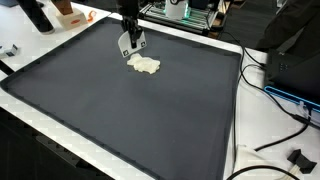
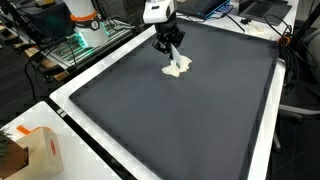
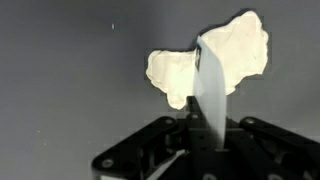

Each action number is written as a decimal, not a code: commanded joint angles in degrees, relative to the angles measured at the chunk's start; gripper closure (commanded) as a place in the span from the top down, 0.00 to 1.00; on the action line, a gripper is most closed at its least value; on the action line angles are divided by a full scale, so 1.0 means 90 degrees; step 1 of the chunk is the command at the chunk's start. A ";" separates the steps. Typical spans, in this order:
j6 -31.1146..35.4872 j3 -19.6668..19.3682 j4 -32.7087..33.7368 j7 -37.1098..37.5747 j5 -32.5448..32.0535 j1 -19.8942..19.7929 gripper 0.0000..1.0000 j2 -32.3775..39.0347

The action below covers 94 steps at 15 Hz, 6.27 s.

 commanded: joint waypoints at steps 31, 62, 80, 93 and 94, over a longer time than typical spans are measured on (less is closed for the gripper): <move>0.1396 -0.0050 -0.0281 0.0333 0.0285 0.0108 0.01 0.1320; 0.1554 0.0056 -0.1058 0.0514 0.0685 0.0121 0.01 0.1029; 0.1734 -0.0406 -0.1423 0.1370 0.0497 0.0492 0.01 0.0789; 0.1128 -0.1358 -0.1402 0.2679 -0.1496 0.1125 0.01 0.0128; 0.1204 -0.1465 -0.1397 0.2859 -0.1868 0.1211 0.01 0.0105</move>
